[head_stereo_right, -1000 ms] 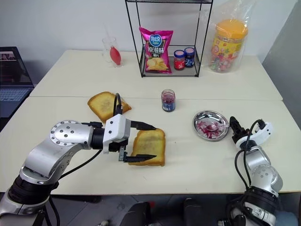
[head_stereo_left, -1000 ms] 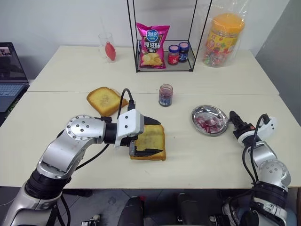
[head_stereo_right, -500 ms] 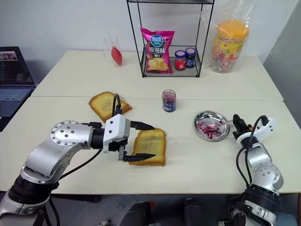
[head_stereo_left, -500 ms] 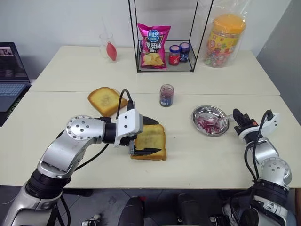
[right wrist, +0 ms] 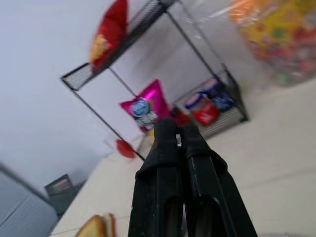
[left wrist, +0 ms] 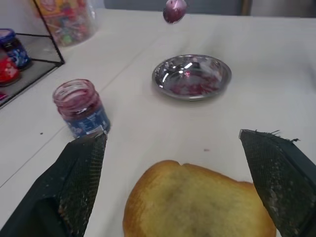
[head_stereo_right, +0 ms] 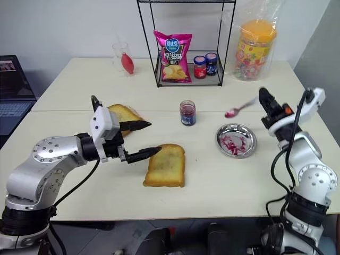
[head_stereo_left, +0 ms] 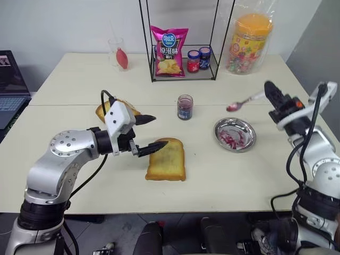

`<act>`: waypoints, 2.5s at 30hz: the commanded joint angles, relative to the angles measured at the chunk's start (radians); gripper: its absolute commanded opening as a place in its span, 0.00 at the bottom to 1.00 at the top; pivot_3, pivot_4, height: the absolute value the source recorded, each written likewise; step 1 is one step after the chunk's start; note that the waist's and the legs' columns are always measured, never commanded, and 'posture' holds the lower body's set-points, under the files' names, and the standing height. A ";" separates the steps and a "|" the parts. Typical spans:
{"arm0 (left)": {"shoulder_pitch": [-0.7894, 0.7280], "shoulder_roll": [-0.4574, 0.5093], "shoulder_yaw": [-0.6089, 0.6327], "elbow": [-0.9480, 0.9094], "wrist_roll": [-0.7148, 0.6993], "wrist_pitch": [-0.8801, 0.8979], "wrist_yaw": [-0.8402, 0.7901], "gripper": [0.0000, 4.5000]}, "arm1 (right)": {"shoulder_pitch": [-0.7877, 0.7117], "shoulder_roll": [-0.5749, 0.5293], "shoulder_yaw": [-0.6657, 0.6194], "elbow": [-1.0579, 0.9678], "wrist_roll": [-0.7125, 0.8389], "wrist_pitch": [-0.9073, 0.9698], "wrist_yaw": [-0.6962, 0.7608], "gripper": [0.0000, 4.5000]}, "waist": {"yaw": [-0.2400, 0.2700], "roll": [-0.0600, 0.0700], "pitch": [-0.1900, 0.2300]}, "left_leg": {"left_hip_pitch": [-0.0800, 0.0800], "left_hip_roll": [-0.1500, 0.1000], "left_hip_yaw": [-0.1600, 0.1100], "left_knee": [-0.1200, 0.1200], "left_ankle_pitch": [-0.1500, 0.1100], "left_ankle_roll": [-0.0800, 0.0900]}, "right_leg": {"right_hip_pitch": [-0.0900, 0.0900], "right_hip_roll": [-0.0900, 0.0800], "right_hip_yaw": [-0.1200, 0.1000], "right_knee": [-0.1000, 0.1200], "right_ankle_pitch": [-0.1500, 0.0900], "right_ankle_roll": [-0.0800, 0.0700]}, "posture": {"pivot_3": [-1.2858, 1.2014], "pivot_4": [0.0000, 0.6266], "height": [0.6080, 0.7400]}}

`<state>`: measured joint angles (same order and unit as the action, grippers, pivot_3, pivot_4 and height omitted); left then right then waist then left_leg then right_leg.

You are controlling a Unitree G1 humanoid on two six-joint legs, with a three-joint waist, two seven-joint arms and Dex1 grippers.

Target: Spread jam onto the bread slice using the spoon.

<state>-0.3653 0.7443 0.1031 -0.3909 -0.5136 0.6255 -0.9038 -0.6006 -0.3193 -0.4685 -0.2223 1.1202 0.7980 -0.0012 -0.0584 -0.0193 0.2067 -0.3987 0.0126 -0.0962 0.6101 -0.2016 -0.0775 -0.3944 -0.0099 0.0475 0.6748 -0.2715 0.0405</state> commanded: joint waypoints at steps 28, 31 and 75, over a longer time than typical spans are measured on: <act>-0.033 -0.037 0.030 0.086 0.007 -0.024 0.111 1.00 | -0.548 0.123 0.518 0.992 -0.864 -0.713 0.527 0.00 | 0.001 0.000 0.000 | -0.009 0.001 -0.002 0.000 0.000 0.000 | -0.012 0.001 -0.002 0.006 0.002 -0.008 | 0.52 0.24 1.00; -0.033 -0.036 0.029 0.092 0.013 -0.030 0.112 1.00 | -0.554 0.140 0.526 1.053 -0.902 -0.756 0.532 0.00 | 0.001 0.000 0.000 | -0.009 0.001 -0.002 0.000 0.001 0.000 | -0.012 0.001 -0.002 0.006 0.002 -0.008 | 0.52 0.24 1.00; -0.081 -0.066 0.000 0.170 0.079 -0.090 0.137 1.00 | -0.695 0.207 0.132 1.172 -0.691 -0.344 0.395 0.00 | -0.002 0.000 0.000 | -0.009 0.001 -0.002 -0.001 0.001 0.000 | -0.012 0.001 -0.003 0.007 0.003 -0.008 | 0.52 0.24 1.00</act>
<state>-0.4274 0.6796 0.0864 -0.2152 -0.4397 0.5585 -0.7740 -1.2508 -0.1097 -0.3240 0.9962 0.4081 0.4487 0.3909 -0.0602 -0.0196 0.2067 -0.4074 0.0136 -0.0983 0.6095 -0.2010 -0.0778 -0.4065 -0.0086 0.0448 0.6815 -0.2688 0.0322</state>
